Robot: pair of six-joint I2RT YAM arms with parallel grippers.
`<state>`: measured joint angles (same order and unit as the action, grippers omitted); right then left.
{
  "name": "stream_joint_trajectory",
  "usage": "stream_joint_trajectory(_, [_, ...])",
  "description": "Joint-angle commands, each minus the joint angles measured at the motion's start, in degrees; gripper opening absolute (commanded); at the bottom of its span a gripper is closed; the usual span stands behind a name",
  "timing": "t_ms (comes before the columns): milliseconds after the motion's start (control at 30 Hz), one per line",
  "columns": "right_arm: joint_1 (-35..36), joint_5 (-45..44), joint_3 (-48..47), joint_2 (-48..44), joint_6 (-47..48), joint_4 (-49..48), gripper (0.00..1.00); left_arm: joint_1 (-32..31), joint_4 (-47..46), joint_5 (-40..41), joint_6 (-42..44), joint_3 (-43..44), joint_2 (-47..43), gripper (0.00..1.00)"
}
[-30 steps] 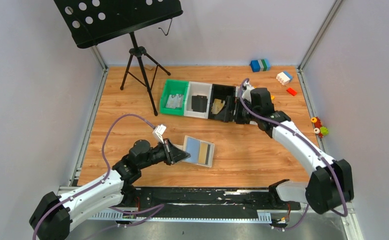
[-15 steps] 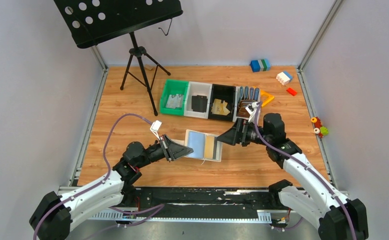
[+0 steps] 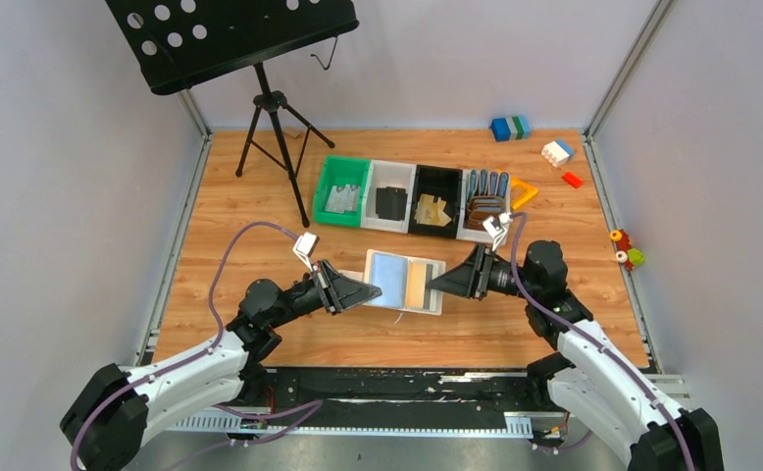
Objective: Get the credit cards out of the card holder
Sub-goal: Remove the credit card from the card holder.
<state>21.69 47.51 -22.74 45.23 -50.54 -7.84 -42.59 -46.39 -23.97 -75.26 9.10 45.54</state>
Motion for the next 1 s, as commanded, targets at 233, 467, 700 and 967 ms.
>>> stream_joint_trajectory(233, [0.10,3.20,2.70,-4.44,-6.37,-7.22,0.29,0.29,-5.71,-0.57,-1.11,0.73,0.21,0.00])
stream_joint_trajectory(467, [0.10,3.91,3.04,-4.76,-8.11,-9.01,0.20,0.34,-5.52,-0.47,-0.95,0.49,0.32,0.00])
stream_joint_trajectory(700, [0.10,4.37,3.03,-5.82,-9.46,-9.49,0.01,0.31,-3.30,-0.18,0.77,0.51,0.34,0.00])
stream_joint_trajectory(967, [0.06,1.69,2.96,-7.31,-10.01,-4.91,0.00,0.31,6.23,1.98,6.13,2.72,0.02,0.00])
